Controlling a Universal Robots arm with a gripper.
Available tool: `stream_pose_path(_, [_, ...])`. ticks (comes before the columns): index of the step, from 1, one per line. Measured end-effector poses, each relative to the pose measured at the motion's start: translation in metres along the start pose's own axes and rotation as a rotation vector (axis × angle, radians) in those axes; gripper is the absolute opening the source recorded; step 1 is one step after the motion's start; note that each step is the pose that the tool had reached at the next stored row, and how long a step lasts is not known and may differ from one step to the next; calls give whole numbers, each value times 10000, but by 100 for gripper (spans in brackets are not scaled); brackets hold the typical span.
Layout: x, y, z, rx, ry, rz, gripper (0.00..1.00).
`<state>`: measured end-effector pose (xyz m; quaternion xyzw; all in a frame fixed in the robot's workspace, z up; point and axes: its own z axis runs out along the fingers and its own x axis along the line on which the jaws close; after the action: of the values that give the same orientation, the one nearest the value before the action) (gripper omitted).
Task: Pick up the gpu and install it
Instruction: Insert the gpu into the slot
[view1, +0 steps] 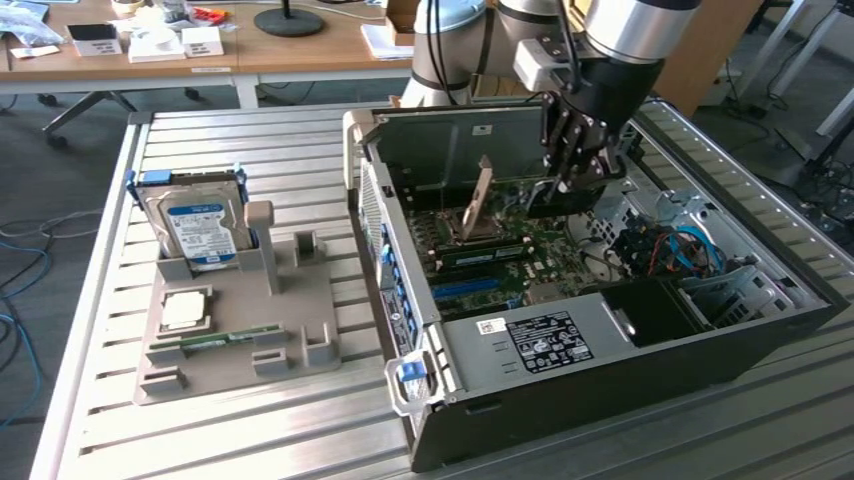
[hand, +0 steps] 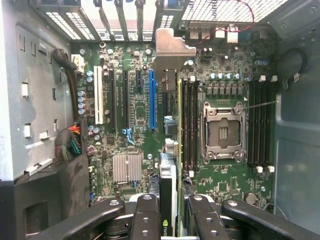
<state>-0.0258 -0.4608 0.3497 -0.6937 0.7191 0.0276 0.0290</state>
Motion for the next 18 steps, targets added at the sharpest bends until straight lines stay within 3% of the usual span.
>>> stream_pose_path(18, [4, 58, 16, -1, 1, -3, 27])
